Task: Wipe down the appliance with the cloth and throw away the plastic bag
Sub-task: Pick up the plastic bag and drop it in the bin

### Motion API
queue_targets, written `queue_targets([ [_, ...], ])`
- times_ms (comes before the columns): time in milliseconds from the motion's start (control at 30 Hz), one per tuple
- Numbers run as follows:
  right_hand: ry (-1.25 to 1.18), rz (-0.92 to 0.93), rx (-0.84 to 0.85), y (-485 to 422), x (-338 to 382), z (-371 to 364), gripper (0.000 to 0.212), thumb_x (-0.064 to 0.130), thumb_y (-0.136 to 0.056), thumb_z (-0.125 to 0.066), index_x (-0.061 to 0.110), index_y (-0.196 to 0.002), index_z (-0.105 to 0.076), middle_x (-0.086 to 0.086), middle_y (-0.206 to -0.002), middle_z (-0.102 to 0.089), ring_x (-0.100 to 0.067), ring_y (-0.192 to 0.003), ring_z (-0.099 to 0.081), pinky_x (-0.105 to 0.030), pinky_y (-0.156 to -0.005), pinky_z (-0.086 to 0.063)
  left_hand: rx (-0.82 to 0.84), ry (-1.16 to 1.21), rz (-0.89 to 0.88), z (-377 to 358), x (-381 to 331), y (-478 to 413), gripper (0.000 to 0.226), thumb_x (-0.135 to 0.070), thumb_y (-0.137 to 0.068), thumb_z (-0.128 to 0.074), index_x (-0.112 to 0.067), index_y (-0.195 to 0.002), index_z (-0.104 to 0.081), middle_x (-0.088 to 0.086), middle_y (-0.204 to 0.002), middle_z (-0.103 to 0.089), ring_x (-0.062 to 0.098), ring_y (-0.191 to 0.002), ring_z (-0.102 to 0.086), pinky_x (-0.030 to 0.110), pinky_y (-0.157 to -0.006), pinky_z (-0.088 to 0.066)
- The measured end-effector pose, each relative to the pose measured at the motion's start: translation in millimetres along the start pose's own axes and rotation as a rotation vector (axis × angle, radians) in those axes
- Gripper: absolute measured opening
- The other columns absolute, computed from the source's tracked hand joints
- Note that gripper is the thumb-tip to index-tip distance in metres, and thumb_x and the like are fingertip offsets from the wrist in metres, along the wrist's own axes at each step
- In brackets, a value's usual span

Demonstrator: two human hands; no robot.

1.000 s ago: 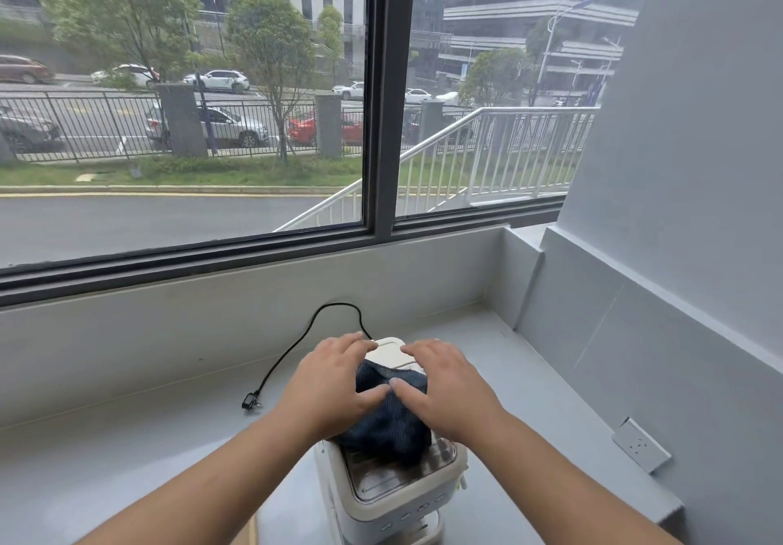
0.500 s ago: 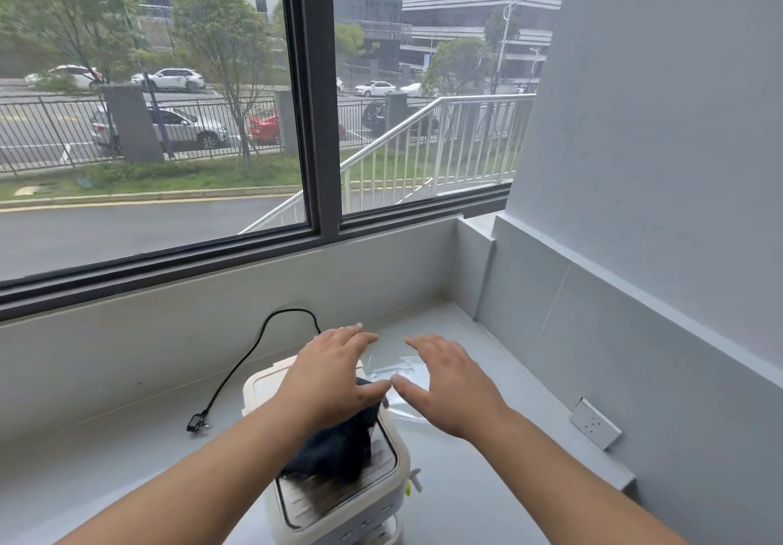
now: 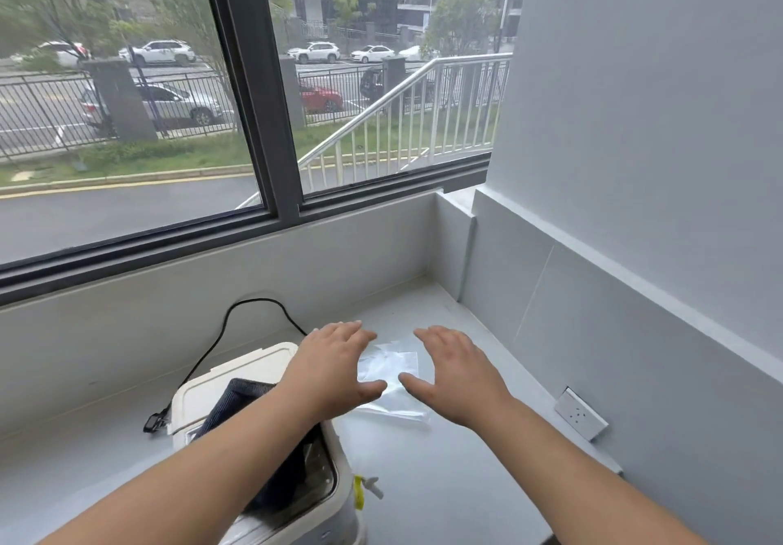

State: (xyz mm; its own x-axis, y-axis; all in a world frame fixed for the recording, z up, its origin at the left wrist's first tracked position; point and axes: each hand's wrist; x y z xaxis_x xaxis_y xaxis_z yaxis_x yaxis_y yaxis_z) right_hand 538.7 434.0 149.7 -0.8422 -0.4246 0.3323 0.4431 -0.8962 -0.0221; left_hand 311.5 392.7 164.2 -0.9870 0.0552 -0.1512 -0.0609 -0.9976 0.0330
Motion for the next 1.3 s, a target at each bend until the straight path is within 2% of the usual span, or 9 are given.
queue_targets([
  [400,0.063,0.021,0.078,-39.9,-56.0,-38.1,0.083,0.072,-0.089,-0.047,0.030,-0.158,-0.027,-0.001,-0.164,-0.030,-0.025,-0.151,-0.023,-0.044,-0.121,-0.025,0.102,-0.129,0.017,-39.3,-24.2,-73.6,0.087,-0.071,-0.079,-0.060,-0.035,-0.155,-0.036,-0.003,-0.168,-0.030,0.022,-0.153,-0.026,0.048,-0.125,-0.022],
  [633,0.079,0.046,0.134,-64.7,-78.5,-68.4,0.083,0.070,-0.088,-0.050,0.028,-0.157,-0.029,-0.003,-0.163,-0.032,-0.026,-0.149,-0.026,-0.044,-0.120,-0.027,0.217,-0.227,0.076,-76.7,-26.0,-94.1,0.089,-0.069,-0.078,-0.067,-0.033,-0.153,-0.037,-0.001,-0.164,-0.034,0.025,-0.148,-0.035,0.050,-0.121,-0.027],
  [833,0.081,0.087,0.171,-80.5,-94.1,-101.8,0.081,0.070,-0.087,-0.053,0.027,-0.153,-0.034,-0.002,-0.156,-0.039,-0.026,-0.143,-0.034,-0.043,-0.115,-0.033,0.319,-0.287,0.120,-107.3,-31.1,-108.7,0.087,-0.062,-0.079,-0.072,-0.028,-0.152,-0.038,0.001,-0.160,-0.039,0.027,-0.143,-0.039,0.049,-0.117,-0.032],
  [1000,0.067,0.134,0.213,-90.7,-103.8,-132.2,0.080,0.068,-0.086,-0.055,0.026,-0.152,-0.035,-0.001,-0.154,-0.041,-0.026,-0.140,-0.036,-0.041,-0.114,-0.034,0.392,-0.318,0.186,-133.8,-32.7,-116.2,0.083,-0.055,-0.080,-0.075,-0.025,-0.149,-0.038,0.002,-0.148,-0.045,0.028,-0.134,-0.045,0.046,-0.105,-0.041],
  [1300,0.069,0.218,0.308,-93.7,-108.7,-170.9,0.079,0.065,-0.085,-0.062,0.026,-0.150,-0.040,0.000,-0.149,-0.049,-0.027,-0.136,-0.042,-0.041,-0.111,-0.037,0.491,-0.320,0.283,-153.9,-26.6,-113.8,0.077,-0.045,-0.084,-0.075,-0.022,-0.148,-0.038,0.004,-0.144,-0.045,0.028,-0.132,-0.045,0.043,-0.100,-0.042],
])
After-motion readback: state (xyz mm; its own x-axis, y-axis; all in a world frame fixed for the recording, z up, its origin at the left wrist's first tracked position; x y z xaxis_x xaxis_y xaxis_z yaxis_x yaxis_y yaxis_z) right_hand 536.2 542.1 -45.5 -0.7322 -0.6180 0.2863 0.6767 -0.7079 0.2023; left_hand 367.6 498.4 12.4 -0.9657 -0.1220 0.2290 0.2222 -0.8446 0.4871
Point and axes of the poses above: each hand's wrist, its own y-axis away from the middle knuckle, its own z-axis out of the back of the hand, x = y × z
